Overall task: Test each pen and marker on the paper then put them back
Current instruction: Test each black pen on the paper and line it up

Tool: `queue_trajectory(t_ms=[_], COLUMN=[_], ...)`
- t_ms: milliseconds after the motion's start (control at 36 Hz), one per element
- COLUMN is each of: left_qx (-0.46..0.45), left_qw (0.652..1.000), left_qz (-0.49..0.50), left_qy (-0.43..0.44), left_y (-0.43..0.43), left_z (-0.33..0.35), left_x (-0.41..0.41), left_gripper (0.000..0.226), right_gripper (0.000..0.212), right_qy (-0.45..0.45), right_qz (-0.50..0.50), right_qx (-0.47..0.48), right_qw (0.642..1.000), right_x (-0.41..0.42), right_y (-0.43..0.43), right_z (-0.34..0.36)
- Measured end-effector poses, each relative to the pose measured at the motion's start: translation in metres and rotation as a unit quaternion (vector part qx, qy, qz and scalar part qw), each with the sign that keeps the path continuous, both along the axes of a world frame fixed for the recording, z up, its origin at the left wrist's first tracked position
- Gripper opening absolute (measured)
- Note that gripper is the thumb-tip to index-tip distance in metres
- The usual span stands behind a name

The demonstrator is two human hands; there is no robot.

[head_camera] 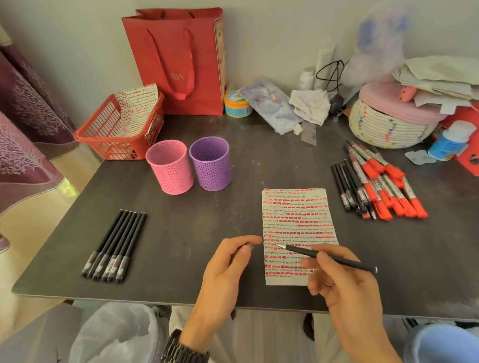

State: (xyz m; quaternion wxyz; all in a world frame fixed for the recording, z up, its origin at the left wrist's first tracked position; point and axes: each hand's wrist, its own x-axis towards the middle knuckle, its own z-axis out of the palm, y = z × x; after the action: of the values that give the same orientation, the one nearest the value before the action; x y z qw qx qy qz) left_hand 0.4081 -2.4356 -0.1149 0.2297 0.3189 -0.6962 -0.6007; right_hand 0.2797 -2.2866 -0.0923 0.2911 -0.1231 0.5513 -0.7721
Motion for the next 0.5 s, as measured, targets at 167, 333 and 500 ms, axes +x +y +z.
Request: queue_trajectory(t_ms=[167,333,500], left_qx=[0.003,-0.010,-0.012], left_qw=[1.000,1.000,0.999], left_qz=[-0.024,-0.028,-0.030], left_qy=[0.011,0.011,0.018], left_y=[0.0026,0.0027,0.0019], left_z=[0.0068,0.0057,0.0054], left_x=[-0.0007,-0.0001,0.0003], left_gripper=[0.023,0.021,0.020], right_gripper=[0.021,0.012,0.013], right_qy=[-0.030,-0.011,0.016], right_qz=[0.008,0.007,0.006], right_qx=[-0.005,0.014,0.033], right_qw=[0.999,1.000,0.999], right_x=[0.0033,0.0045,0.0047], right_y=[-0.0020,-0.0042,-0.0030], right_z=[0.0033,0.0041,0.0041])
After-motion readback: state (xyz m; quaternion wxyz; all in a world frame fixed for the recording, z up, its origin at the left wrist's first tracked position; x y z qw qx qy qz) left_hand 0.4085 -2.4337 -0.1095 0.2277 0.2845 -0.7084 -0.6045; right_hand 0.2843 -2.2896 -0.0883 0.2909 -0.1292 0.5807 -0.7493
